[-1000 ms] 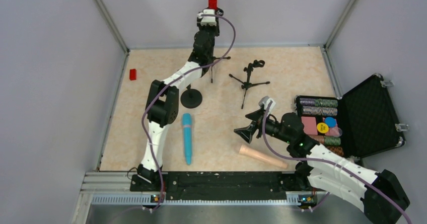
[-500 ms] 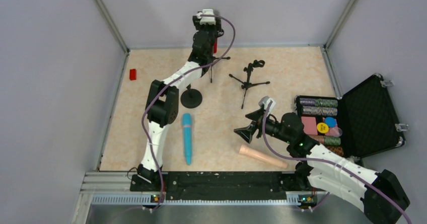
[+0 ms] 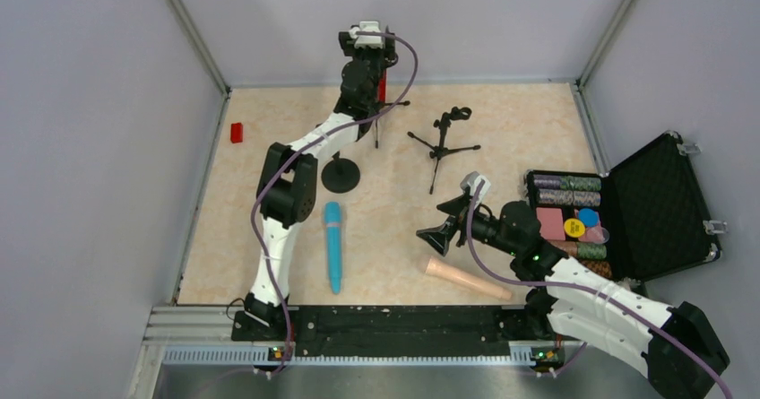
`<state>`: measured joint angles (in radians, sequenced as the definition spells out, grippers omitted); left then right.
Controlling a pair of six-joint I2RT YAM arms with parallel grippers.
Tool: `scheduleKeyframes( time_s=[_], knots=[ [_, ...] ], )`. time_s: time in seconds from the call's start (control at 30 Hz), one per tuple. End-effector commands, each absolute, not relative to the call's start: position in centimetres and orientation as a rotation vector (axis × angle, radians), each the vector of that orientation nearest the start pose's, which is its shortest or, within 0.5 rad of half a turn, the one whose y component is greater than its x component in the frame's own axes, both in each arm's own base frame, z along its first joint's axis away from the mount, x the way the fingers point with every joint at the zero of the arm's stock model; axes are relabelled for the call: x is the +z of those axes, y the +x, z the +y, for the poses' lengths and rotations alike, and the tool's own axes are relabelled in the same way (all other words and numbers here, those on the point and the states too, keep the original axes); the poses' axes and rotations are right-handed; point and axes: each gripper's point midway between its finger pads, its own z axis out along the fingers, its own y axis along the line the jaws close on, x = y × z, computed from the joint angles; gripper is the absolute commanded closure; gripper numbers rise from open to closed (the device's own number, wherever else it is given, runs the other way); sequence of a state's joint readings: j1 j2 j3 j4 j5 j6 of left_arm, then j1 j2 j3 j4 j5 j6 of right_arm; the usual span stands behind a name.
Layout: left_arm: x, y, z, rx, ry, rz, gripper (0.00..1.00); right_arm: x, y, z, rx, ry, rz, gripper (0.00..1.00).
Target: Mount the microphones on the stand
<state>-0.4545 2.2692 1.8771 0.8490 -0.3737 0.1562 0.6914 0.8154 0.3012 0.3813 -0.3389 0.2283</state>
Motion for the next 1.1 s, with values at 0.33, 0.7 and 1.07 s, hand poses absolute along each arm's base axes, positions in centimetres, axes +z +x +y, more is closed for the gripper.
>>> scheduleKeyframes(
  time_s=[0.33, 0.7, 1.07],
  knots=[
    [43.6, 55.1, -24.0, -0.271, 0.130, 1.008, 0.06, 18.3, 19.4, 25.5, 1.010, -0.649, 1.604, 0.02],
    [42.2, 46.4, -26.9, -0.551, 0.408, 1.142, 0.05, 19.3, 18.6, 25.2, 1.061, -0.609, 1.583, 0.02],
    [34.1, 39.0, -27.6, -0.767, 0.583, 1.451, 0.05, 18.7, 18.1, 25.0, 1.096, -0.569, 1.612, 0.02]
  ],
)
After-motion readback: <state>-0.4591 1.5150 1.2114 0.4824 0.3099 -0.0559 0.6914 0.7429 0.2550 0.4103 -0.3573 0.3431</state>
